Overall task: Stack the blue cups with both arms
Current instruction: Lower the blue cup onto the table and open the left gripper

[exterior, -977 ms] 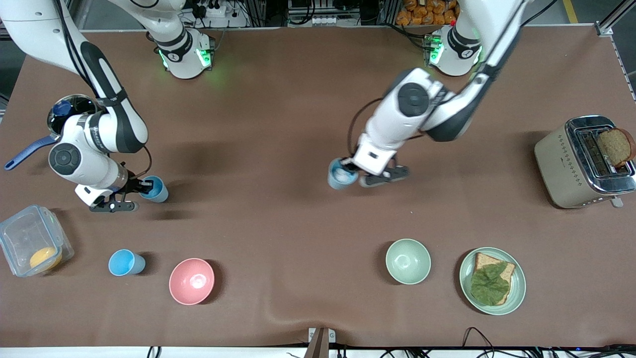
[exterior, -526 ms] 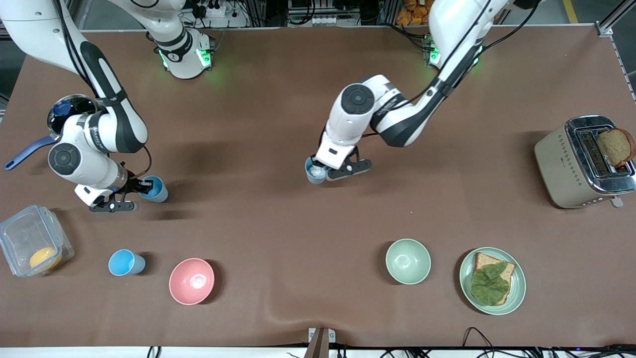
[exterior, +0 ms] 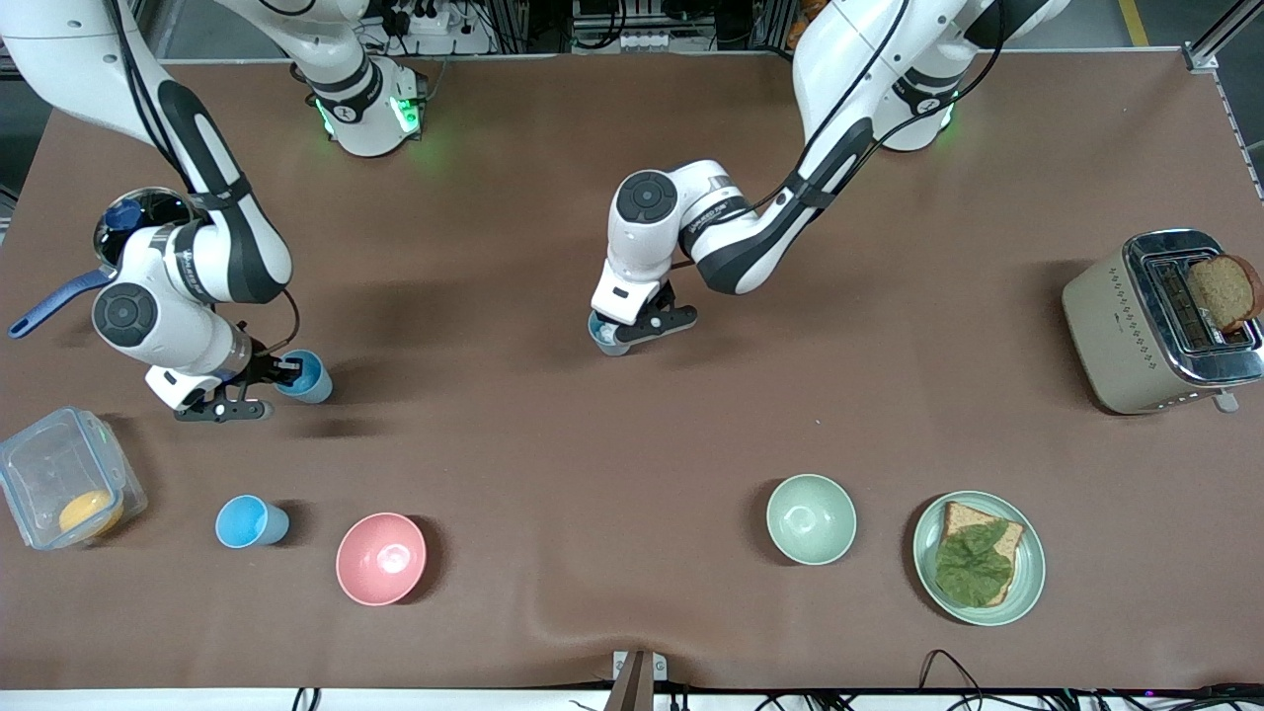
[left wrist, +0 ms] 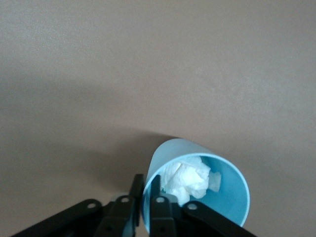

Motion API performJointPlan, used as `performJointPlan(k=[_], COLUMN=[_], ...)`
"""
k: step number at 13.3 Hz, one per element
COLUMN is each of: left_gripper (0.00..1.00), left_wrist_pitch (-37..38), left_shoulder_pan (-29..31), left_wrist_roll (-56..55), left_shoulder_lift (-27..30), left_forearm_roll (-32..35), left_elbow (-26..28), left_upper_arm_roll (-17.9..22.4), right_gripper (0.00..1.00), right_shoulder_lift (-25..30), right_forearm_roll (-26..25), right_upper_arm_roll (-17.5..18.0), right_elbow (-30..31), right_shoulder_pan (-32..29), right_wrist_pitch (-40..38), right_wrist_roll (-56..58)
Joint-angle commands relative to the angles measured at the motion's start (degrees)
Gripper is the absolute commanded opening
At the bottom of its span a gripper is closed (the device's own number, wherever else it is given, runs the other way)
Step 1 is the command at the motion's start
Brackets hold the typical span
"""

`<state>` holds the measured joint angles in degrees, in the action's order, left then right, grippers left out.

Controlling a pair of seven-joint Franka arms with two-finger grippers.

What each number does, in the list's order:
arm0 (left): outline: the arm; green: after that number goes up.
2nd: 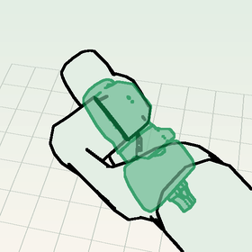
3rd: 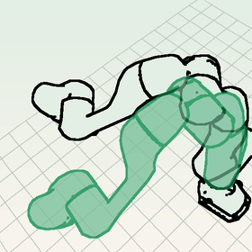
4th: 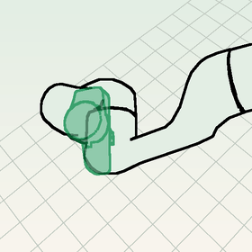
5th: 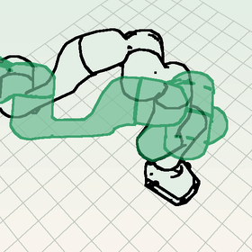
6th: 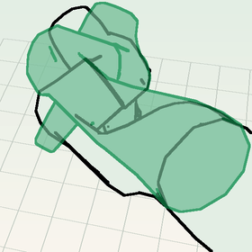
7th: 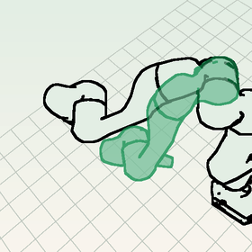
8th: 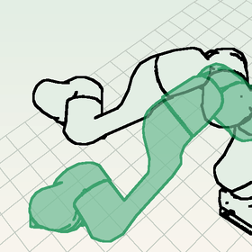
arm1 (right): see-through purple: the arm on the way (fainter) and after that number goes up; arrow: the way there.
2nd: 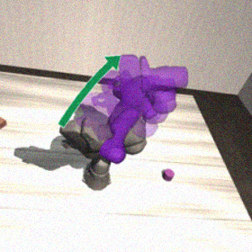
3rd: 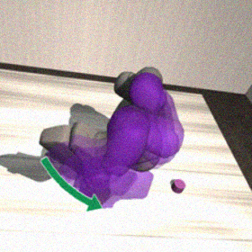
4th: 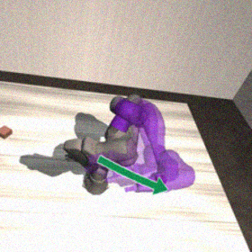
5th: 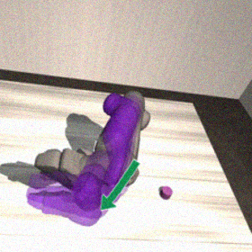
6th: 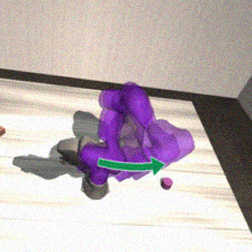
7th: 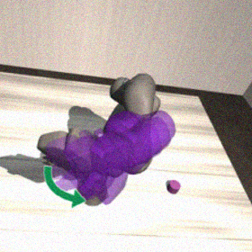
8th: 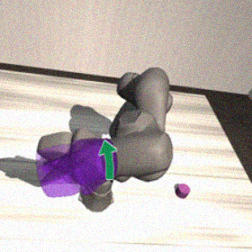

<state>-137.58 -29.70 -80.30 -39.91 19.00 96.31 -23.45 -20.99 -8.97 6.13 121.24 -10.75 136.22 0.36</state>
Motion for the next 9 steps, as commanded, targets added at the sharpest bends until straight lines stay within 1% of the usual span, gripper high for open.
performJointPlan(k=[1, 2, 3, 4, 5, 6, 8, 9], left_gripper=[1.00, 1.00, 1.00, 1.00, 1.00, 1.00, 1.00, 1.00], left_wrist_pitch=[0.99, 3.35, 7.11, 11.41, 15.63, 18.02, 23.56, 25.76], left_shoulder_pan=[1.04, 1.22, 1.57, 2.97, 6.20, 8.49, 13.67, 16.75], left_wrist_roll=[-0.14, 0.05, 0.40, 0.84, 2.84, 6.87, 14.69, 19.34], left_shoulder_lift=[1.14, 2.37, 5.52, 8.51, 12.19, 15.88, 21.78, 23.81], left_forearm_roll=[3.31, 3.24, 2.63, 2.36, 0.53, -1.05, -2.12, -2.82], left_elbow=[-3.13, -3.58, -3.76, -4.20, -4.29, -4.29, -4.29, -4.29], left_upper_arm_roll=[0.42, 0.42, 0.42, 0.16, -0.80, -1.59, -1.78, -1.86], right_gripper=[0.00, 0.00, 0.00, 0.00, 0.00, 0.00, 0.00, 0.00], right_shoulder_lift=[2.44, 2.79, 3.49, 3.76, 3.93, 4.37, 5.07, 5.25], right_forearm_roll=[-0.96, -0.53, -0.09, 1.40, 3.07, 4.04, 4.14, 4.14], right_upper_arm_roll=[0.63, 0.81, 0.90, 0.98, 1.16, 1.16, 1.25, 1.25], right_elbow=[-1.61, -2.49, -2.93, -3.03, -3.37, -3.38, -3.47, -3.55], right_shoulder_pan=[-0.76, -0.59, -0.41, -0.32, 0.02, 1.07, 1.35, 1.52], right_wrist_pitch=[-4.98, -6.39, -7.01, -7.11, -7.20, -7.20, -7.28, -7.20], right_wrist_roll=[-0.01, -0.71, -0.80, -1.06, -1.24, -2.28, -3.87, -3.96])
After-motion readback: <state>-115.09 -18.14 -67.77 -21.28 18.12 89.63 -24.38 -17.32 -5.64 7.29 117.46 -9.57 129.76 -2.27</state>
